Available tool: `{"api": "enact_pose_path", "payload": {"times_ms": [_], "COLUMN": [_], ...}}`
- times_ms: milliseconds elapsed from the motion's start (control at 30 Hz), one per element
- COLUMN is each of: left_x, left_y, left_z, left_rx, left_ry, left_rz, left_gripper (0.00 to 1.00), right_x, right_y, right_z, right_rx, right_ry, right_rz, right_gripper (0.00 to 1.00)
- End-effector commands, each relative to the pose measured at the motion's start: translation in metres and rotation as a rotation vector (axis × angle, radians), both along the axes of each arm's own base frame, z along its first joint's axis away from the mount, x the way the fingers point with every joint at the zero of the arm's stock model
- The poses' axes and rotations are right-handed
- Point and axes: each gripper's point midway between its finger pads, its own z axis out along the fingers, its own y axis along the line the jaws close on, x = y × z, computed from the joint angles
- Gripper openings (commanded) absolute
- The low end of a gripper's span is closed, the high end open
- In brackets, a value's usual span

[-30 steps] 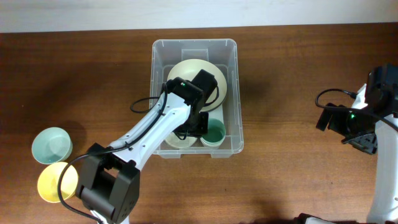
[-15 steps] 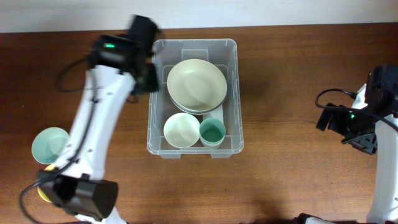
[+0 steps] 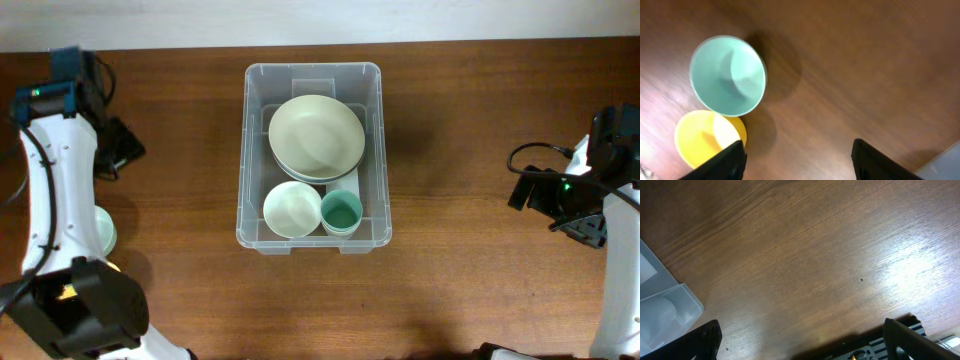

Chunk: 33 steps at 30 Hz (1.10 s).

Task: Pack container
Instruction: 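Move the left gripper to the light green bowl and grasp its rim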

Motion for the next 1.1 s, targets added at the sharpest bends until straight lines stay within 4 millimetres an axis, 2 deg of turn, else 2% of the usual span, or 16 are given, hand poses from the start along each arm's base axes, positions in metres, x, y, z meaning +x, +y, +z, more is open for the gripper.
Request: {"api": "enact_pose_path", "payload": {"times_ms": [0, 200, 500, 600, 800, 900, 1033, 1067], "left_x": [-0.018, -0.048, -0.059, -0.056, -0.045, -0.044, -0.043, -0.042], "left_y": [0.008, 0.022, 0.05, 0.056, 0.055, 0.05, 0.049, 0.049], "left_z": [-0.044, -0.106, -0.138, -0.143, -0.162, -0.172, -0.173, -0.172], "left_rx": [-0.083, -0.105, -0.1, -0.099, -0.124, -0.164, -0.167, -0.167], "left_ry": [0.067, 0.125, 0.11, 0.101, 0.092, 0.099, 0.105, 0.105], "left_rz": [0.049, 0.119, 0.157, 0.151, 0.112, 0.109, 0.085, 0.079], "left_gripper": [0.72, 0.75, 0.76, 0.76, 0.75, 0.64, 0.36, 0.33], "right_x": [0.001, 0.001, 0.001, 0.001, 0.001, 0.001, 0.001, 0.001], "right_y": [-0.002, -0.002, -0.002, -0.002, -0.002, -0.002, -0.002, -0.002], "right_z": [0.007, 0.007, 0.007, 0.007, 0.007, 0.007, 0.007, 0.007], "right_rx": [-0.011, -0.011, -0.011, -0.011, -0.012, -0.012, -0.012, -0.012], "right_ry": [-0.025, -0.024, -0.024, -0.024, -0.025, -0.025, -0.025, -0.025], "right_rz": [0.001, 0.001, 0.001, 0.001, 0.001, 0.001, 0.001, 0.001], "right_gripper": [0.99, 0.99, 0.99, 0.99, 0.99, 0.99, 0.99, 0.99]}}
